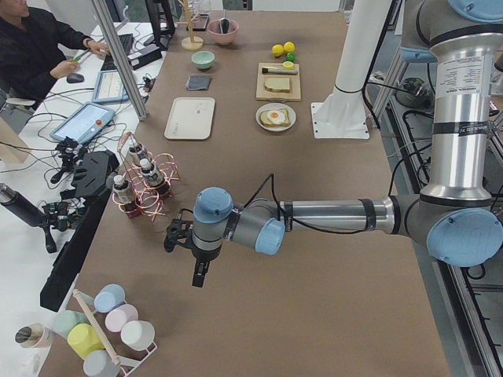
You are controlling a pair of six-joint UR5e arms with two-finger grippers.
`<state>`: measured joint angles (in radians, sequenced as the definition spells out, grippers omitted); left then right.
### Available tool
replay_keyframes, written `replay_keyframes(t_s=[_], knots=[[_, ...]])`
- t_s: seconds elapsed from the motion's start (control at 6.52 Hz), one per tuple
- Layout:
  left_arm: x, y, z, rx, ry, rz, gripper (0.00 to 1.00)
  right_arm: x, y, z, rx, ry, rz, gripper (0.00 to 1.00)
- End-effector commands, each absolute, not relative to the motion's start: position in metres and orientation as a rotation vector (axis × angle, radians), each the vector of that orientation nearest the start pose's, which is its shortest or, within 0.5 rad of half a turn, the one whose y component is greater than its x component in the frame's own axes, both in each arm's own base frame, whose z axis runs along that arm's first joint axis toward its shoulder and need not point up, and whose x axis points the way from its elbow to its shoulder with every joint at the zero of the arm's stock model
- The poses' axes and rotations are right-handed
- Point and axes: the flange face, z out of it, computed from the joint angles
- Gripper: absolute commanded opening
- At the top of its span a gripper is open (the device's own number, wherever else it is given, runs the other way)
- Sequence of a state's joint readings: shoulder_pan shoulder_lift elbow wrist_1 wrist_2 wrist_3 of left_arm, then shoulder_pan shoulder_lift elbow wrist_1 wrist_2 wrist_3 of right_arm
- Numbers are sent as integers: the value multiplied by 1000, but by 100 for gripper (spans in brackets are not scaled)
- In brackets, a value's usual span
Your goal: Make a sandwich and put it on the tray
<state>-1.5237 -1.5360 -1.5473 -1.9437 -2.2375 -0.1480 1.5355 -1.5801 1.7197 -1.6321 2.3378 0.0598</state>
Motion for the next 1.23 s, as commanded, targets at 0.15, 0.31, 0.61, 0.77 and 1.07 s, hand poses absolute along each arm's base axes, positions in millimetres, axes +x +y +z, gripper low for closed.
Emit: replay_keyframes(t_s=[0.15, 0.31, 0.61, 0.77, 1.07], knots=[[-44, -496, 644, 250, 718, 31, 98, 47, -488, 599, 35, -769, -6, 100], [-41, -494, 641, 244, 766, 40, 98, 47, -486, 599, 33, -769, -5, 100], [-35, -495, 627, 263, 774, 63, 98, 48, -487, 599, 34, -769, -3, 100], [-35, -495, 626, 268, 768, 103, 98, 48, -486, 600, 33, -769, -3, 100], [-42, -492, 627, 254, 760, 118, 98, 48, -487, 600, 35, -771, -5, 100]])
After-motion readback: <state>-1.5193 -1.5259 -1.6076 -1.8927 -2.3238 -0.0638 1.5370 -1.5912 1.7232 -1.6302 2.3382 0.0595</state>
